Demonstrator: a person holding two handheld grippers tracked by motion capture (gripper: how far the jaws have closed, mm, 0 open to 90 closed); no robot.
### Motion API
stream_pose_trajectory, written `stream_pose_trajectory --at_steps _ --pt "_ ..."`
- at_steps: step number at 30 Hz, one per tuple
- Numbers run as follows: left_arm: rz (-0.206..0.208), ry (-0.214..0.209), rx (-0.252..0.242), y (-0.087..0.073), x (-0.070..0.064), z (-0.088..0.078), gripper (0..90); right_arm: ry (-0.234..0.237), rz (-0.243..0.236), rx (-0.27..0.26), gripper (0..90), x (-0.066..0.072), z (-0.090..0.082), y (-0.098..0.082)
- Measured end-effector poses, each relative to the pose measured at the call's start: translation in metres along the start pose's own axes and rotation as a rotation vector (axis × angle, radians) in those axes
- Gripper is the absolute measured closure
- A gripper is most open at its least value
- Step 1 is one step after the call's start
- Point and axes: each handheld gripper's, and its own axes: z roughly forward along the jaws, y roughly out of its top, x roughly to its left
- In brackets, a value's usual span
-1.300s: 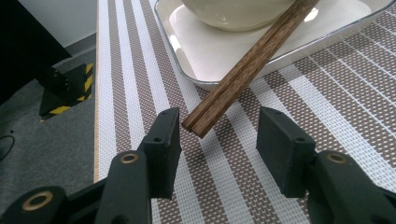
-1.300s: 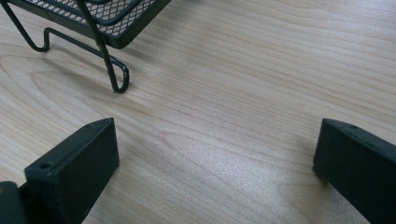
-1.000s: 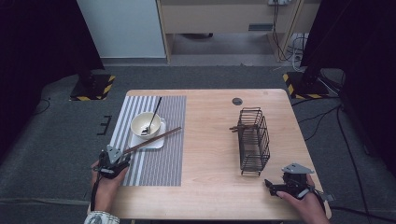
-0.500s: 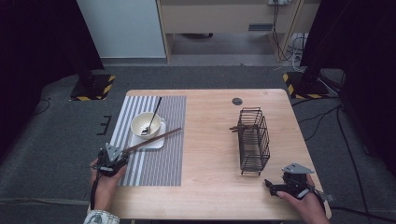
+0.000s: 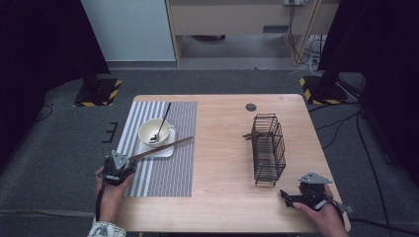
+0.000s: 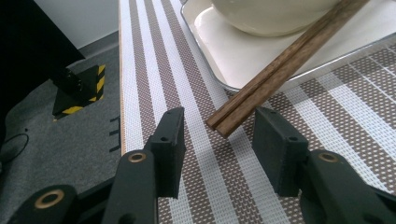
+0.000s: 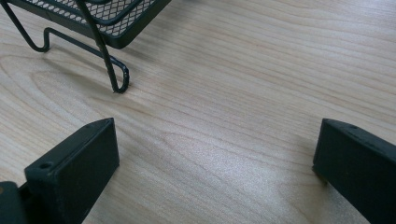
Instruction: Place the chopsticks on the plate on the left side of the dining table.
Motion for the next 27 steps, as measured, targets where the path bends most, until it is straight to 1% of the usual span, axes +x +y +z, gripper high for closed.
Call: stream_pose_trajectory --at_steps 3,11,21,25,27 --pt "-0.008 0.001 -0.005 0.0001 0.0006 -0.0003 53.2 0.0 0.0 0.0 0.2 0.0 0.0 0.0" --pt "-0.013 0.0 -0.007 -0.001 0.0029 0.0002 52.8 0.0 0.0 0.0 0.2 0.0 0.0 0.0" --pt "0.0 0.012 -0.003 0.0011 0.0033 0.0027 52.5 0.0 0.0 0.0 0.2 0.0 0.0 0.0" --pt "-0.003 0.009 -0.006 0.0017 0.0037 0.0031 52.8 0.0 0.0 0.0 0.2 0.0 0.0 0.0" --pt "0.003 0.001 -0.01 0.0015 0.0035 0.0022 53.0 0.0 0.0 0.0 0.2 0.0 0.0 0.0"
